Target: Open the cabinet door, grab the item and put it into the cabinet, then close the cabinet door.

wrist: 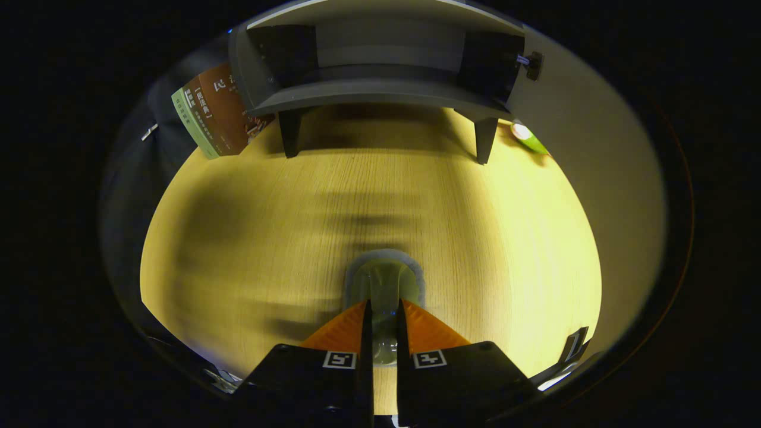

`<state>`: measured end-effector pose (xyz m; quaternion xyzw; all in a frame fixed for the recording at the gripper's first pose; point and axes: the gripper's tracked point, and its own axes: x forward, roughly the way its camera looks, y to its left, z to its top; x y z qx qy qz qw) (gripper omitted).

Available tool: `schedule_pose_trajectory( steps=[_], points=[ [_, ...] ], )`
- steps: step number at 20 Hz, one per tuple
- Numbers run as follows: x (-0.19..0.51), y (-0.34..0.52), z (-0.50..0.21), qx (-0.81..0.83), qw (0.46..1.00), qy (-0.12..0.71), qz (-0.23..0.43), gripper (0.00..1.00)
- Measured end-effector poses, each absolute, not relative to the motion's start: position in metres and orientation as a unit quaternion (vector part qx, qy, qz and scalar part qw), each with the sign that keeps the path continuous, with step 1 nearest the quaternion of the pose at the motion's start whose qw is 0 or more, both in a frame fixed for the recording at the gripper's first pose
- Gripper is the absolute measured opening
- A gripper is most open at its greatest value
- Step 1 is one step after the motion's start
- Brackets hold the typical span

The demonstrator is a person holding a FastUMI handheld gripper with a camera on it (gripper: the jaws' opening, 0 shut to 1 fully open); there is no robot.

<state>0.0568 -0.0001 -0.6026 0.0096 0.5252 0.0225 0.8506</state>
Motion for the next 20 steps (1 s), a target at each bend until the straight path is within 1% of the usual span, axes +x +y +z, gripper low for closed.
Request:
schedule_pose_trajectory(
  steps=[4, 13, 20],
  points=[
    [0.080, -0.001, -0.555, 0.016, 0.874, 0.485, 0.020, 0.20],
    [0.143, -0.004, -0.385, 0.020, 0.947, 0.320, 0.016, 0.20],
    [0.176, 0.006, -0.276, 0.011, 0.977, 0.213, 0.009, 0.20]
  ],
)
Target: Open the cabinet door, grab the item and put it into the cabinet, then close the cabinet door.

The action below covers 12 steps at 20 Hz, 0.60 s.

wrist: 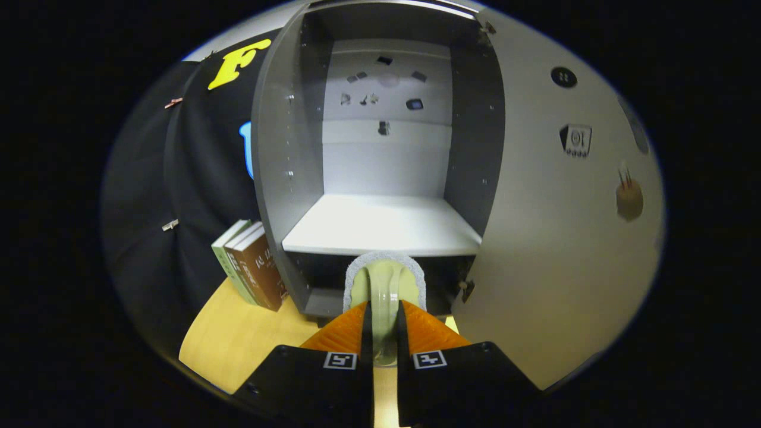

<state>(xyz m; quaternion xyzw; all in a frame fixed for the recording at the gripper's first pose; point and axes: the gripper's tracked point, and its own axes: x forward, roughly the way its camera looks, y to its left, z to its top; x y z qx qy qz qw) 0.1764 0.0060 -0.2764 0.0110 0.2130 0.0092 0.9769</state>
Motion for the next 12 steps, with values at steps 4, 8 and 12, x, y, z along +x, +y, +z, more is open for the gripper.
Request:
schedule_pose_trajectory(
  steps=[4, 8, 12],
  points=[
    [0.203, 0.018, -0.227, -0.005, 0.987, 0.161, 0.020, 0.19],
    [0.235, 0.025, -0.192, -0.008, 0.992, 0.123, 0.027, 0.19],
    [0.264, 0.022, -0.176, -0.011, 0.994, 0.107, 0.022, 0.19]
  ],
)
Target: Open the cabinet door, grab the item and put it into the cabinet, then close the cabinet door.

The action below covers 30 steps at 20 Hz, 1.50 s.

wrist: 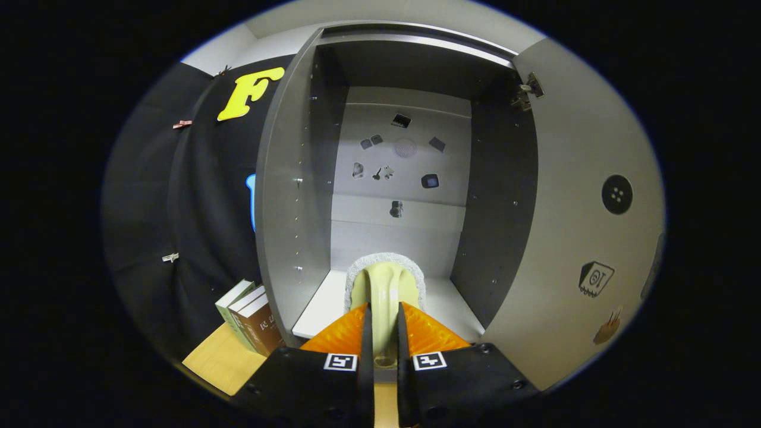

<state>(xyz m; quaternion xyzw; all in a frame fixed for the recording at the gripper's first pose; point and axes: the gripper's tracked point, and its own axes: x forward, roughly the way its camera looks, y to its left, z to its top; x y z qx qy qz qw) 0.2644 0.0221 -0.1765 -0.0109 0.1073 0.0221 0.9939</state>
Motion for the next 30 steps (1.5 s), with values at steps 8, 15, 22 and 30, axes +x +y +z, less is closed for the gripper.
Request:
schedule_pose_trajectory(
  steps=[8, 15, 22, 30],
  points=[
    [0.348, 0.014, -0.190, -0.008, 0.993, 0.118, 0.015, 0.19],
    [0.416, 0.011, -0.258, 0.001, 0.981, 0.195, 0.004, 0.19],
    [0.446, 0.008, -0.296, 0.004, 0.968, 0.251, -0.009, 0.22],
    [0.458, 0.015, -0.288, 0.002, 0.974, 0.225, 0.006, 0.56]
  ],
)
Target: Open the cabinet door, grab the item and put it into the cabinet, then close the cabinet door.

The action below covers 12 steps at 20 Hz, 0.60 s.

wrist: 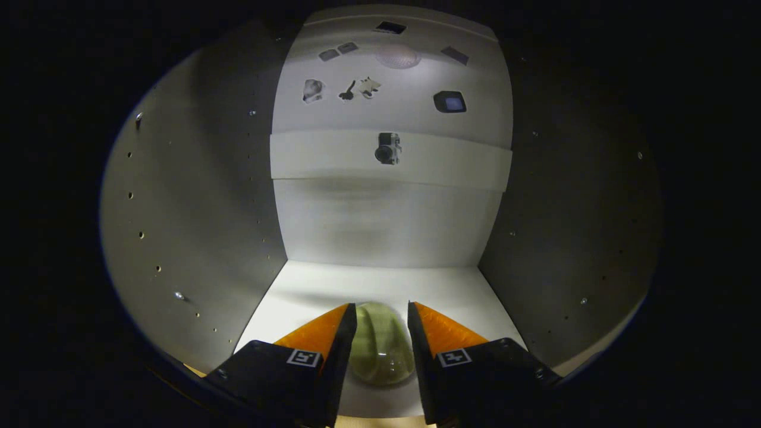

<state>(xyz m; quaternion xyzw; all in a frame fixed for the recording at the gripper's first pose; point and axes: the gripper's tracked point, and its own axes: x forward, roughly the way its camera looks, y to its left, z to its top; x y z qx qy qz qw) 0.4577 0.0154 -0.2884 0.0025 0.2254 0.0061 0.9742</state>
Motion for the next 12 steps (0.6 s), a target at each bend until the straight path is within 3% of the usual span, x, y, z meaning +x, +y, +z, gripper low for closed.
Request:
schedule_pose_trajectory(
  steps=[7, 10, 12],
  points=[
    [0.437, 0.007, -0.264, -0.008, 0.979, 0.205, 0.000, 0.56],
    [0.412, 0.007, -0.235, -0.003, 0.986, 0.169, 0.000, 0.59],
    [0.388, 0.006, -0.223, 0.003, 0.987, 0.159, 0.001, 0.66]
  ],
)
